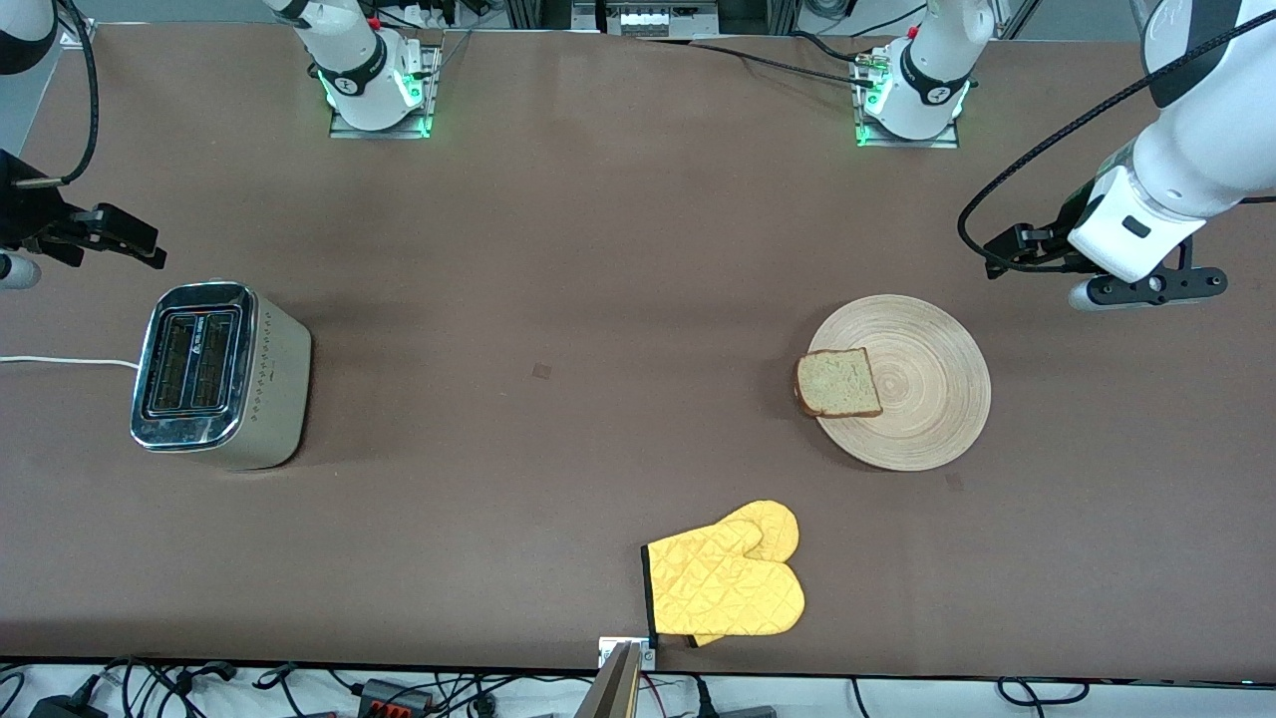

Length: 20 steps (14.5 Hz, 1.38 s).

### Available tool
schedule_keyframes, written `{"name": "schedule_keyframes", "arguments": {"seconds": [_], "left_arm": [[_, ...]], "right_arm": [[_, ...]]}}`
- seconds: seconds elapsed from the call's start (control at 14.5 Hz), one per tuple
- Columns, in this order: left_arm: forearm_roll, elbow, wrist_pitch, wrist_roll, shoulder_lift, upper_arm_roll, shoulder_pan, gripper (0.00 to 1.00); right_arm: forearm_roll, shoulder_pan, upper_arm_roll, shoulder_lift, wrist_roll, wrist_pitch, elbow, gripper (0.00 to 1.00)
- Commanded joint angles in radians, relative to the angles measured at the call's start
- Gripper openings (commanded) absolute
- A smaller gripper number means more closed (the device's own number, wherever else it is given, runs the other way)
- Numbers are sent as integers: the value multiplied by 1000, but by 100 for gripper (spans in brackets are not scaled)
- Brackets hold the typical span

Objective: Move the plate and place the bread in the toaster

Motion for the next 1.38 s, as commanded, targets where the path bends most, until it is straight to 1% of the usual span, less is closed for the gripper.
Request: {"name": "schedule_keyframes", "arguments": {"seconds": [0.0, 0.21, 0.28, 0.41, 0.48, 0.62, 0.69, 0.76, 0.83, 0.9, 0.97, 1.03, 1.17, 1.24, 1.31], "left_arm": [[-12, 4, -16, -9, -9, -7, 7, 100], [-12, 4, -14, -9, -4, -4, 8, 100], [-23, 5, -7, -11, 17, 4, 10, 100], [-27, 56, -10, 0, 94, 5, 42, 100], [-30, 60, -10, 9, 109, 4, 56, 100], [-131, 71, -8, 61, 164, 5, 127, 100], [-171, 73, -4, 111, 204, 5, 175, 100], [-205, 77, 1, 165, 264, 5, 219, 100], [-216, 123, 12, 239, 323, 5, 246, 100], [-218, 186, 12, 315, 400, 5, 251, 100], [-222, 218, 12, 358, 466, 5, 267, 100], [-225, 220, 15, 374, 509, 4, 284, 100], [-338, 220, 19, 444, 607, 5, 336, 100], [-368, 220, 50, 518, 659, 5, 356, 99], [-371, 220, 85, 567, 680, 5, 356, 97]], "right_arm": [[3, 3, 0, -35, 5, -5, -32, 100], [3, 1, 0, -36, 7, -1, -29, 100], [3, 1, 0, -36, 7, 1, -29, 100], [3, 1, 0, -33, 7, 1, -29, 100], [3, 0, 0, -33, 7, 2, -29, 100], [3, -2, -2, -33, 7, 2, -29, 100], [3, -2, -2, -35, 7, -1, -29, 100], [3, -2, -2, -33, 7, -4, -29, 100], [3, -2, -2, -33, 7, -2, -29, 100], [3, -2, -2, -33, 7, 1, -29, 100], [3, -2, -2, -33, 7, 2, -29, 100], [3, -2, -2, -33, 5, 1, -29, 100], [3, -2, -3, -33, 5, -1, -29, 100], [3, -2, -3, -33, 7, -1, -29, 100], [3, -2, -3, -33, 7, -1, -29, 100]]}}
